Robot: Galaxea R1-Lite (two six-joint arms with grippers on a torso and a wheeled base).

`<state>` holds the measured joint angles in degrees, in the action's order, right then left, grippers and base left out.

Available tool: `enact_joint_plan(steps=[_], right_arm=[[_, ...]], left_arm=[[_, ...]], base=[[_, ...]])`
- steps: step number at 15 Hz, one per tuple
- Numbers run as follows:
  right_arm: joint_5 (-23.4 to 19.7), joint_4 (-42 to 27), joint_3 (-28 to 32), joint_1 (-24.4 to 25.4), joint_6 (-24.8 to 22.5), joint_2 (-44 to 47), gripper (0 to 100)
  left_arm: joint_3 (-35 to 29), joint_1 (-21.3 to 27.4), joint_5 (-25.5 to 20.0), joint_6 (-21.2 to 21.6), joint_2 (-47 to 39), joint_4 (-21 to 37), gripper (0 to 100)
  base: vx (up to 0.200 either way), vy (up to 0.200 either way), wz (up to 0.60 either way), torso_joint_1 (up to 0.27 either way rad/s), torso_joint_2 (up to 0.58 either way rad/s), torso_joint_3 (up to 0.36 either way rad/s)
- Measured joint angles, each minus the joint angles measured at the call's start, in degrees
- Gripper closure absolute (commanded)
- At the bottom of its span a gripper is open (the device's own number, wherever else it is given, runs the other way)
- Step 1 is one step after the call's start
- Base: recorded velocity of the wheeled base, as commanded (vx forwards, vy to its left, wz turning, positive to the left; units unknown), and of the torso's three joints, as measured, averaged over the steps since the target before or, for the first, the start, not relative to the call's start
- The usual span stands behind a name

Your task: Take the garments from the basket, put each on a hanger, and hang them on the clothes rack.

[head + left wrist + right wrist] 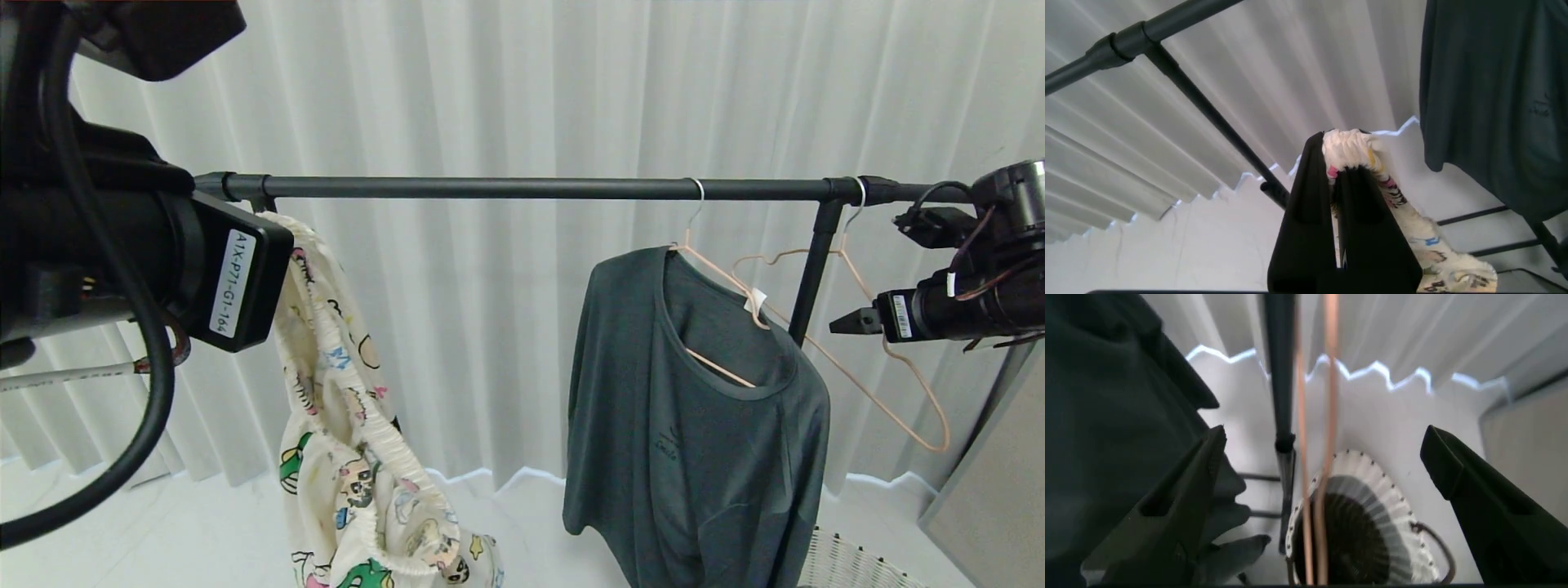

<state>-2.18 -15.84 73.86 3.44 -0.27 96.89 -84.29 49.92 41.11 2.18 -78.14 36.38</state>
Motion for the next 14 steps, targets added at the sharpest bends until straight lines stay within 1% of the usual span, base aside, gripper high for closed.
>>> enact_joint_plan(steps=[3, 6, 7, 14], right_arm=[[0.0, 1.9, 0.1, 0.0, 0.4, 2.3, 0], [0.0, 2.3, 0.1, -0.1, 1.3, 3.5, 0], [0.0, 2.4, 0.1, -0.1, 1.6, 3.8, 100], [0.1, 2.5, 0.2, -0.3, 1.8, 4.5, 100]], left_arm=[[0.0, 0.0, 0.0, 0.0, 0.0, 0.0, 100], [0.0, 0.0, 0.0, 0.0, 0.0, 0.0, 100], [0.0, 0.0, 0.0, 0.0, 0.0, 0.0, 100], [0.0, 0.0, 0.0, 0.0, 0.1, 0.0, 100]], base=[[0.000, 0.000, 0.00, 0.000, 0.00, 0.000], [0.000, 0.000, 0.00, 0.000, 0.00, 0.000], [0.000, 0.000, 0.00, 0.000, 0.00, 0.000], [0.000, 0.000, 0.00, 0.000, 0.00, 0.000]])
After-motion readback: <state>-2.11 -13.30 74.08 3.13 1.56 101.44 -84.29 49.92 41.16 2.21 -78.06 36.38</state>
